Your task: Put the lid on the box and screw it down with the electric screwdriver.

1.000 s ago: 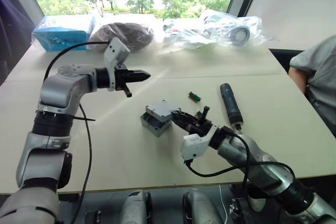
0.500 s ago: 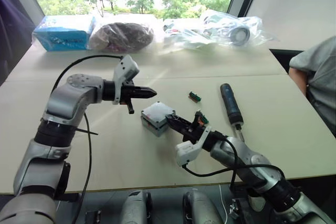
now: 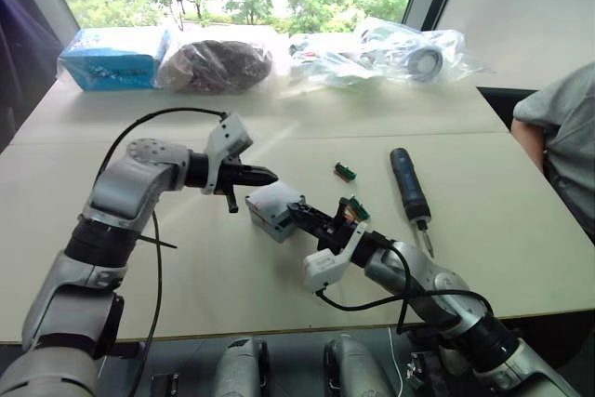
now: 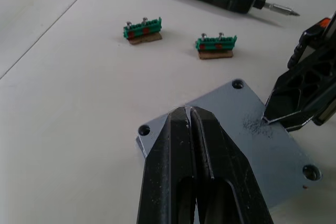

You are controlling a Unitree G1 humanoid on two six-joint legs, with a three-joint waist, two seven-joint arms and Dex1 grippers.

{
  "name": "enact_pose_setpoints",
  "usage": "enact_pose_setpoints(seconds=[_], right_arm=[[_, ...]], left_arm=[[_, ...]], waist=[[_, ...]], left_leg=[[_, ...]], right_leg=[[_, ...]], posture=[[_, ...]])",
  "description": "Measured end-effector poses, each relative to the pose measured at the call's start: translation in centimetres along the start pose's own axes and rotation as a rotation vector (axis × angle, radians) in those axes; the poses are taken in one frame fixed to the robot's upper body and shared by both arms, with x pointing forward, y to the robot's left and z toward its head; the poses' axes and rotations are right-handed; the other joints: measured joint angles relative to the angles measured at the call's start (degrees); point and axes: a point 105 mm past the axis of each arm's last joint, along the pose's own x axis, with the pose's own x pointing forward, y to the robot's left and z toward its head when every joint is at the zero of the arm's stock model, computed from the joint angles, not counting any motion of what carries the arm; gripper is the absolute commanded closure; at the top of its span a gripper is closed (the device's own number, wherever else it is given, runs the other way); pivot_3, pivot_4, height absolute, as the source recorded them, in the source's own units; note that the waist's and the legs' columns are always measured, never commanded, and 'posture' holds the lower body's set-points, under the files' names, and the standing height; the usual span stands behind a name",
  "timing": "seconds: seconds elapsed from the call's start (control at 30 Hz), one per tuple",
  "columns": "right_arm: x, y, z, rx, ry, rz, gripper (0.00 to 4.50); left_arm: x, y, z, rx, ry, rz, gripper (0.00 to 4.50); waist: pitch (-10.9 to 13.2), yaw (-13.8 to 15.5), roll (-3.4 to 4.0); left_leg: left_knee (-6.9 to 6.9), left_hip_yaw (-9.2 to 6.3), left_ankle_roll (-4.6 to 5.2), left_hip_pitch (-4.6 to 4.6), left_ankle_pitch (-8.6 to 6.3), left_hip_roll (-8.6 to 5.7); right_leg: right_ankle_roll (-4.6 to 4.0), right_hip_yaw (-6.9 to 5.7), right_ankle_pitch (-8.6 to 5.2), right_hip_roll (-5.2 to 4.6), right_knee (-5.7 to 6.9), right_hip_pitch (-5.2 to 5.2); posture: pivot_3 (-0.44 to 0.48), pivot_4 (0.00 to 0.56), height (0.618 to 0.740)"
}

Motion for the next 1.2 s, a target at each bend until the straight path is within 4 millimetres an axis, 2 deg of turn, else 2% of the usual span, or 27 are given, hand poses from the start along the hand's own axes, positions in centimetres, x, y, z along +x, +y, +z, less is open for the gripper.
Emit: enact_pose_setpoints(seconds=[0.33,1.2], right_arm=[[-0.2,0.2,0.0,-0.032,-0.002,-0.01,4.37],[-0.3,0.8,-0.5,-0.066,0.014,-0.013,4.37]], left_arm=[[0.4,-0.3,-0.9,0.023,0.024,-0.011,4.43],[0.6,-0.4,-1.2,0.064,0.053,-0.013,4.43]], waist=[[-0.01,0.02,0.0],[-0.04,-0.01,0.0]], left_leg=[[0.01,0.0,0.0,0.0,0.0,0.0],[0.03,0.0,-0.01,0.08,0.0,0.0]], right_leg=[[0.01,0.0,0.0,0.0,0.02,0.0],[0.03,0.0,0.02,0.0,0.03,0.09]], posture=[[0.0,0.15,0.74],[0.0,0.15,0.74]])
